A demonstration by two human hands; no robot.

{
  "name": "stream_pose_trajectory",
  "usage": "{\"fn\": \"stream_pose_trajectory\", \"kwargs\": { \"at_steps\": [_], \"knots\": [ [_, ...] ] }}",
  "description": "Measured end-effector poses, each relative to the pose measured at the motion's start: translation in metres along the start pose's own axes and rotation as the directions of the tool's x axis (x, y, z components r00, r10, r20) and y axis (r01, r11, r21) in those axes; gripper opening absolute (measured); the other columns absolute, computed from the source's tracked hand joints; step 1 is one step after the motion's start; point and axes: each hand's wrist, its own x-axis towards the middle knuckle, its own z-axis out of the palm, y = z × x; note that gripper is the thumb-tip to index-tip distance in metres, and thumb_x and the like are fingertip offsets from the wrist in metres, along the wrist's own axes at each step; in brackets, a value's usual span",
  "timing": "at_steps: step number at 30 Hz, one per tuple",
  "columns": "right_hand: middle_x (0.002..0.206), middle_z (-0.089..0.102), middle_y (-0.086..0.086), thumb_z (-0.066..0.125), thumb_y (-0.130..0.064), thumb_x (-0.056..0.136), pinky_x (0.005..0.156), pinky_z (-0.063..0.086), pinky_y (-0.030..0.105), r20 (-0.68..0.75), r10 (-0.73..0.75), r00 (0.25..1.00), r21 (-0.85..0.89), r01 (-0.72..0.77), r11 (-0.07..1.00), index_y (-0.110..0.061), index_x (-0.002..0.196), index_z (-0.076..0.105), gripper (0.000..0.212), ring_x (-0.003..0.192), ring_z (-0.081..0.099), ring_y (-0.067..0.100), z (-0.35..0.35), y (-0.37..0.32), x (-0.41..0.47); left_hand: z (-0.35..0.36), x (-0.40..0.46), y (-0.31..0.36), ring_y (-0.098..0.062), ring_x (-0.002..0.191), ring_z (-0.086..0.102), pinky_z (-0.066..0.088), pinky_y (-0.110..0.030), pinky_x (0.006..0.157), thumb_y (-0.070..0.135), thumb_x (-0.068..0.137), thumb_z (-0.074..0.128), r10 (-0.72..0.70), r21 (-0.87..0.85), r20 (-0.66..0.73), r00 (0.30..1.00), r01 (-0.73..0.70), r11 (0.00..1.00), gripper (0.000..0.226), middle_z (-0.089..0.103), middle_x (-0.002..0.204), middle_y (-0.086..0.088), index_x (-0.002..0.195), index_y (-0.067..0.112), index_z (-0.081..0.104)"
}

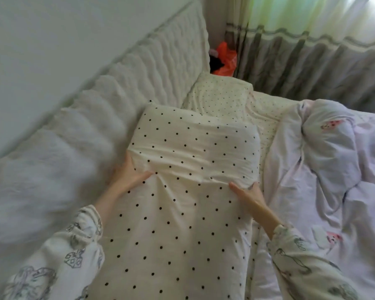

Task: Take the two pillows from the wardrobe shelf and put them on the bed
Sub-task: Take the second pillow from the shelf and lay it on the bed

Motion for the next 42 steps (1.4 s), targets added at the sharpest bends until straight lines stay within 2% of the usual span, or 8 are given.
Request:
{"fn": "stream_pose_trajectory", "kwargs": {
  "at_steps": [6, 9, 14, 19, 23, 28, 33, 42],
  "knots": [
    [0.157, 0.017, 0.008, 0.062, -0.044, 0.084, 0.113, 0.025, 0.046, 0.162, 0.098, 0.982, -0.193, -0.066, 0.979, -0.014, 0.148, 0.014, 0.086, 0.141, 0.022, 0.028, 0.055, 0.080, 0.013, 0.063, 0.026, -0.071, -0.037, 0.126, 0.042, 0.039, -0.042, 0.100, 0.043, 0.081, 0.059, -0.030, 0.182, 0.215, 0.976, -0.010, 0.983, 0.074, 0.038, 0.141, -0.022, 0.142, 0.015, 0.027],
    [0.155, 0.023, 0.009, 0.060, -0.045, 0.085, 0.111, 0.028, 0.043, 0.111, 0.148, 0.983, -0.321, -0.105, 0.941, -0.012, 0.147, 0.018, 0.082, 0.140, 0.025, 0.028, 0.069, 0.116, 0.008, 0.086, 0.022, -0.108, -0.036, 0.118, 0.050, 0.042, -0.034, 0.089, 0.034, 0.084, 0.057, -0.042, 0.195, 0.273, 0.961, -0.013, 0.981, 0.065, 0.048, 0.135, -0.019, 0.141, 0.015, 0.032],
    [0.132, 0.049, 0.011, 0.061, -0.040, 0.085, 0.095, 0.045, 0.039, 0.054, 0.159, 0.986, -0.349, -0.131, 0.928, -0.012, 0.131, 0.044, 0.056, 0.115, 0.050, 0.024, 0.075, 0.155, 0.007, 0.125, 0.020, -0.141, -0.033, 0.139, 0.026, 0.025, -0.037, 0.111, 0.033, 0.090, 0.052, -0.087, 0.215, 0.302, 0.949, 0.021, 0.976, 0.068, 0.028, 0.151, -0.019, 0.146, 0.011, 0.022],
    [0.128, 0.049, 0.010, 0.066, -0.038, 0.082, 0.063, 0.042, 0.019, 0.031, 0.187, 0.982, -0.299, -0.170, 0.939, -0.013, 0.131, 0.039, 0.061, 0.084, 0.049, 0.007, 0.080, 0.182, 0.009, 0.147, 0.025, -0.155, -0.033, 0.142, 0.015, 0.019, -0.044, 0.113, 0.047, 0.085, 0.056, -0.127, 0.161, 0.196, 0.972, 0.095, 0.982, 0.085, 0.013, 0.154, -0.020, 0.148, 0.015, 0.010],
    [0.135, 0.045, 0.006, 0.072, -0.053, 0.070, 0.095, 0.042, 0.036, 0.035, 0.282, 0.959, -0.126, -0.276, 0.953, -0.014, 0.139, 0.032, 0.089, 0.115, 0.047, 0.021, 0.079, 0.201, 0.010, 0.152, 0.026, -0.173, -0.032, 0.143, 0.016, 0.018, -0.043, 0.115, 0.067, 0.074, 0.056, -0.120, 0.122, 0.165, 0.979, 0.101, 0.987, 0.101, 0.013, 0.156, -0.016, 0.148, 0.023, 0.003],
    [0.102, 0.063, -0.012, 0.076, -0.066, 0.049, 0.067, 0.049, 0.022, 0.147, 0.360, 0.921, 0.111, -0.377, 0.920, -0.034, 0.101, 0.058, 0.064, 0.088, 0.059, 0.006, 0.080, 0.208, 0.005, 0.151, 0.031, -0.167, -0.029, 0.140, 0.028, 0.026, -0.042, 0.114, 0.065, 0.065, 0.067, -0.170, -0.020, 0.178, 0.969, 0.176, 0.984, 0.110, 0.026, 0.154, -0.009, 0.147, 0.018, 0.011],
    [0.101, 0.064, -0.014, 0.075, -0.060, 0.054, 0.071, 0.045, 0.021, 0.077, 0.266, 0.961, 0.233, -0.276, 0.932, -0.037, 0.093, 0.058, 0.048, 0.091, 0.060, 0.003, 0.083, 0.198, 0.000, 0.140, 0.026, -0.131, -0.031, 0.126, 0.046, 0.040, -0.048, 0.103, 0.061, 0.053, 0.075, -0.087, -0.107, 0.056, 0.995, 0.092, 0.990, 0.104, 0.049, 0.138, -0.013, 0.135, 0.010, 0.037],
    [0.124, 0.055, -0.002, 0.076, -0.056, 0.061, 0.093, 0.048, 0.037, 0.070, 0.265, 0.962, 0.147, -0.273, 0.951, -0.019, 0.131, 0.040, 0.087, 0.108, 0.056, 0.017, 0.096, 0.207, -0.009, 0.129, 0.032, -0.143, -0.036, 0.134, 0.035, 0.030, -0.048, 0.109, 0.061, 0.073, 0.062, 0.035, 0.163, -0.015, 0.999, -0.032, 0.986, 0.090, 0.038, 0.145, -0.021, 0.140, 0.011, 0.027]
  ]
}}
